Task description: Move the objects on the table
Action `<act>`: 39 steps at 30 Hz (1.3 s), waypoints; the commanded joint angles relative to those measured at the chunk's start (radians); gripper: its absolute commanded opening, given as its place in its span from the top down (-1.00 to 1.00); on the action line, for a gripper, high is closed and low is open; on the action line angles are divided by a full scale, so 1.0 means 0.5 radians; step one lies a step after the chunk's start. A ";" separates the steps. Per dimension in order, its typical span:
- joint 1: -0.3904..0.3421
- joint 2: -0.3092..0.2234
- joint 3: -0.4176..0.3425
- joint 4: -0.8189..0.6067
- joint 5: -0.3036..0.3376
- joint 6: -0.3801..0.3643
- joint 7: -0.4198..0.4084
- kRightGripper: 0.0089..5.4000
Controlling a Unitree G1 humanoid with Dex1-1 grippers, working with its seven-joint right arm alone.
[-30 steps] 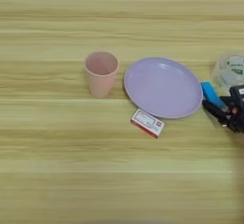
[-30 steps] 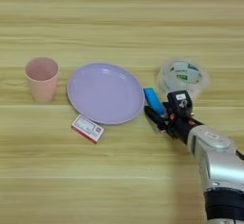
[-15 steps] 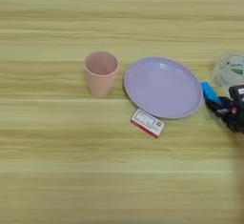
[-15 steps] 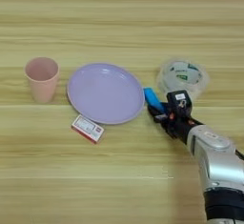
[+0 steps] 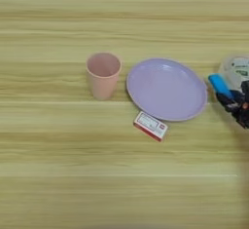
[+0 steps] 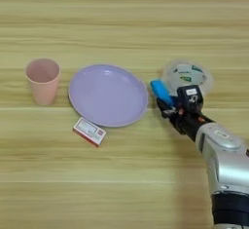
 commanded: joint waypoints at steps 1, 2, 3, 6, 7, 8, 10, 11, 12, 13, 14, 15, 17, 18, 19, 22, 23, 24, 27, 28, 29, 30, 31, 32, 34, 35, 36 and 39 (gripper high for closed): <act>-0.116 -0.054 -0.068 -0.150 0.038 -0.044 -0.063 0.48; -0.114 -0.051 -0.070 -0.171 0.044 -0.042 -0.066 0.48; -0.111 -0.048 -0.070 -0.195 0.049 -0.037 -0.070 0.48; -0.104 -0.039 -0.052 -0.285 0.063 -0.019 -0.073 0.48; -0.103 -0.037 -0.045 -0.310 0.066 -0.013 -0.072 0.48; -0.108 -0.033 -0.028 -0.340 0.068 -0.004 -0.066 0.48; -0.126 -0.024 0.004 -0.380 0.066 0.012 -0.055 0.48; -0.137 -0.019 0.021 -0.396 0.067 0.020 -0.049 0.48; -0.150 -0.013 0.039 -0.407 0.068 0.026 -0.043 0.48; -0.162 -0.006 0.055 -0.415 0.069 0.033 -0.038 0.48; -0.179 0.005 0.077 -0.418 0.072 0.040 -0.030 0.48; -0.193 0.015 0.096 -0.416 0.074 0.048 -0.026 0.48; -0.214 0.039 0.129 -0.415 0.079 0.066 -0.024 0.48; -0.221 0.051 0.141 -0.415 0.082 0.073 -0.025 0.48; -0.224 0.060 0.154 -0.417 0.081 0.077 -0.023 0.48; -0.239 0.085 0.193 -0.409 0.076 0.089 -0.017 0.48; -0.245 0.093 0.208 -0.406 0.073 0.092 -0.013 0.48; -0.251 0.100 0.222 -0.403 0.070 0.094 -0.011 0.48; -0.272 0.120 0.274 -0.385 0.062 0.103 0.001 0.48; -0.281 0.127 0.291 -0.373 0.056 0.106 0.006 0.48; -0.286 0.130 0.302 -0.364 0.052 0.106 0.008 0.48; -0.295 0.136 0.314 -0.349 0.051 0.108 0.011 0.48; -0.302 0.140 0.326 -0.335 0.048 0.110 0.011 0.48; -0.311 0.146 0.341 -0.319 0.047 0.112 0.014 0.48; -0.327 0.159 0.371 -0.288 0.039 0.120 0.022 0.48; -0.335 0.165 0.385 -0.272 0.034 0.122 0.025 0.48; -0.341 0.169 0.397 -0.257 0.029 0.121 0.026 0.48; -0.359 0.178 0.423 -0.211 0.021 0.119 0.035 0.48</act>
